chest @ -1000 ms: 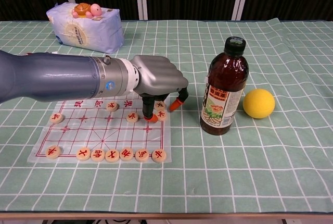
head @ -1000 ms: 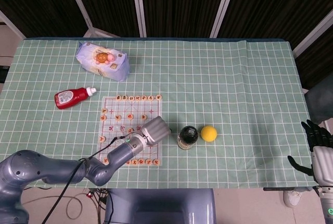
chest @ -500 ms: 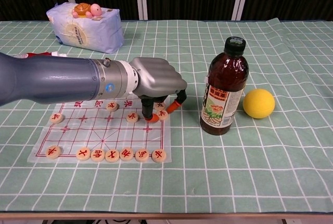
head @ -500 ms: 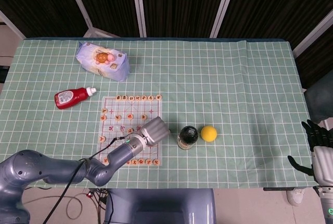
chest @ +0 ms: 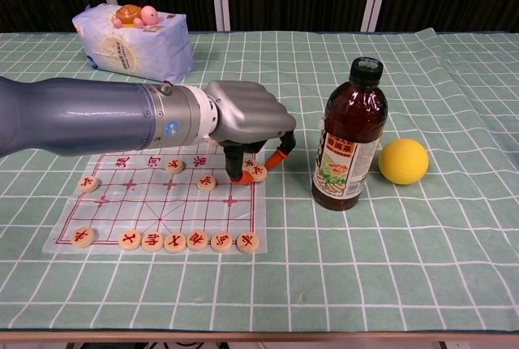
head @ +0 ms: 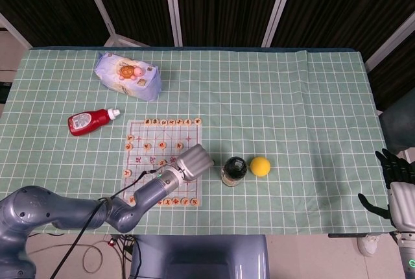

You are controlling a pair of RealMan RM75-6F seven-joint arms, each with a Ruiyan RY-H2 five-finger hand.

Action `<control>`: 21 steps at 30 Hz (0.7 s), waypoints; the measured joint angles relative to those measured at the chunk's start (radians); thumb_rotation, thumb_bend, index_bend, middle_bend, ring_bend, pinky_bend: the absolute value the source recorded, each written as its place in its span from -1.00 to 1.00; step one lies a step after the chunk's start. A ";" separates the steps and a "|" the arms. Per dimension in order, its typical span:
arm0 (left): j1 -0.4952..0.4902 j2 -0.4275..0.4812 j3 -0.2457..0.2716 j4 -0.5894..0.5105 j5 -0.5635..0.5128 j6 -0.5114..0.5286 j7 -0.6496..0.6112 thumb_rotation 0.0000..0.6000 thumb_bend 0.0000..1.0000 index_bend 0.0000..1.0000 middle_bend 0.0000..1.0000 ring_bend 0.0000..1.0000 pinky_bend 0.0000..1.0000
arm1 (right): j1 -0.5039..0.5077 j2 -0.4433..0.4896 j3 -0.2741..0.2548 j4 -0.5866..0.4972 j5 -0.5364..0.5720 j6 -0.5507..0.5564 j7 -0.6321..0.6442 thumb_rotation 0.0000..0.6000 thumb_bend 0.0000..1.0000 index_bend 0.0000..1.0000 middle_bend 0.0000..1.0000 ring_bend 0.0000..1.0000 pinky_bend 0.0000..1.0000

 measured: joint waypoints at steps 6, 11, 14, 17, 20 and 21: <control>-0.002 0.004 -0.001 0.010 -0.003 0.009 0.002 1.00 -0.46 0.04 1.00 1.00 1.00 | 0.000 -0.001 0.000 0.000 0.002 -0.001 -0.001 1.00 -0.46 -1.00 -1.00 -1.00 -1.00; 0.003 0.002 0.003 0.027 -0.007 0.015 0.001 1.00 -0.46 0.04 1.00 1.00 1.00 | 0.001 0.000 0.000 0.000 0.002 -0.002 0.000 1.00 -0.46 -1.00 -1.00 -1.00 -1.00; 0.006 -0.001 0.003 0.037 -0.005 0.019 -0.003 1.00 -0.46 0.04 1.00 1.00 1.00 | 0.000 0.000 0.000 0.000 0.003 -0.002 0.000 1.00 -0.46 -1.00 -1.00 -1.00 -1.00; 0.007 -0.003 0.002 0.044 -0.001 0.021 -0.004 1.00 -0.46 0.04 1.00 1.00 1.00 | 0.001 -0.001 0.000 -0.001 0.003 -0.003 0.000 1.00 -0.46 -1.00 -1.00 -1.00 -1.00; 0.008 -0.006 0.000 0.047 0.001 0.022 -0.005 1.00 -0.46 0.03 1.00 1.00 1.00 | 0.001 0.000 0.000 -0.001 0.004 -0.003 0.000 1.00 -0.46 -1.00 -1.00 -1.00 -1.00; 0.008 -0.006 0.000 0.047 0.000 0.022 -0.004 1.00 -0.46 0.03 1.00 1.00 1.00 | 0.001 0.000 0.000 -0.002 0.003 -0.003 0.000 1.00 -0.46 -1.00 -1.00 -1.00 -1.00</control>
